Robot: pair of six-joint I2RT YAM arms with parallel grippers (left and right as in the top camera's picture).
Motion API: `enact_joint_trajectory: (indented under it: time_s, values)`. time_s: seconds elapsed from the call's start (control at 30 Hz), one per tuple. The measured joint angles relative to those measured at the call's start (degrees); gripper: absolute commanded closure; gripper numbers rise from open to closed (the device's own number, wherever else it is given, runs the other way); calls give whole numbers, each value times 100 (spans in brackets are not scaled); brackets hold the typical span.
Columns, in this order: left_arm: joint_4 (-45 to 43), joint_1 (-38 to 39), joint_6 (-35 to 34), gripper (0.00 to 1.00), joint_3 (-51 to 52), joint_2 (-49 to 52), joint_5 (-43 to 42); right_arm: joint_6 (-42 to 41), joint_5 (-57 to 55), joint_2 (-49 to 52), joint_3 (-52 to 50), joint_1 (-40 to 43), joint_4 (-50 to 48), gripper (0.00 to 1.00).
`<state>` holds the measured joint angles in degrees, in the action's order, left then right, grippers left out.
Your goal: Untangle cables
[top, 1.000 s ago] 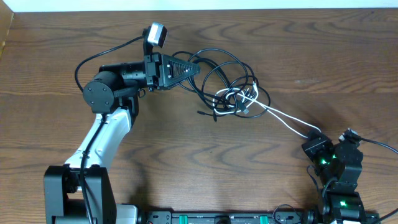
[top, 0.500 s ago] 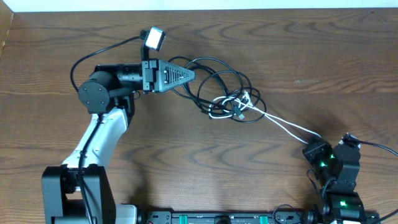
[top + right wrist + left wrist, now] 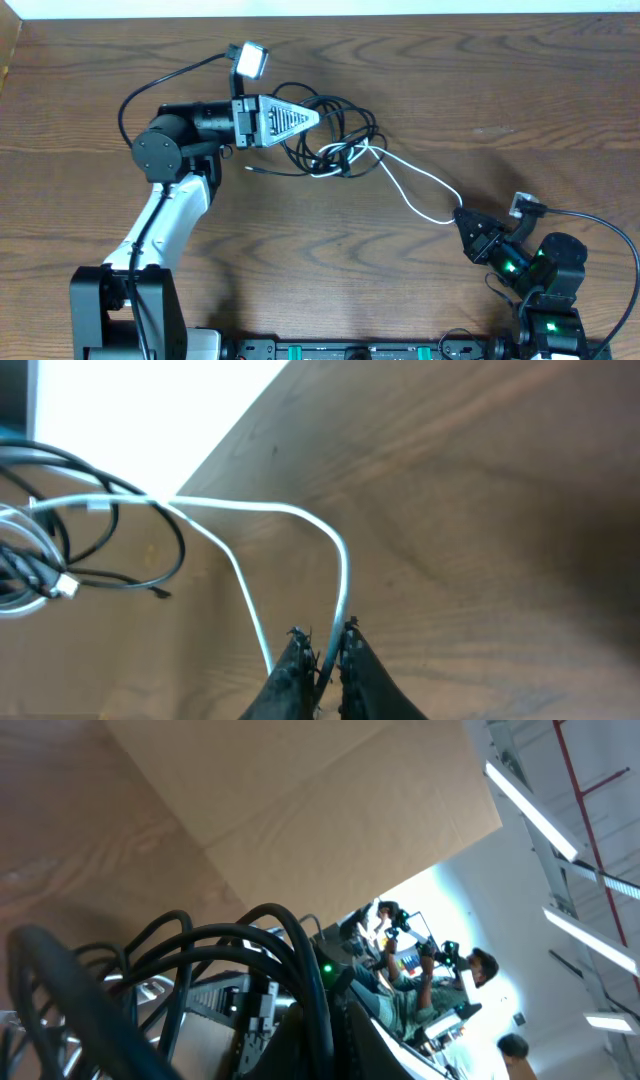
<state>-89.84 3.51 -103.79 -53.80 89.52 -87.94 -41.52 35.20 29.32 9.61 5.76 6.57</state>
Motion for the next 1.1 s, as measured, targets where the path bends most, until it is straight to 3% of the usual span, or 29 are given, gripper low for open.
enact_joint_trajectory:
  time_s: [0.13, 0.33, 0.7, 0.9, 1.03, 1.1]
  values:
    - [2, 483, -13, 92, 0, 0, 63, -557, -39, 9, -9, 0, -632, 72]
    - [-4, 1161, 85, 92, 0, 0, 11, -802, -39, 2, -7, 0, -752, 35]
    - [-2, 1193, 332, 92, 0, 0, -136, -737, -39, 4, -9, 0, 275, 18]
    - [-2, 1193, 664, 92, 0, 0, -219, -496, 356, 4, -9, 0, 302, 16]
    - [-2, 1193, 767, 92, 0, 0, -221, -236, 1060, 4, -9, 0, 122, 24]
    - [-2, 1193, 789, 92, 0, 0, -221, -140, 1574, 4, -13, 0, -166, 32]
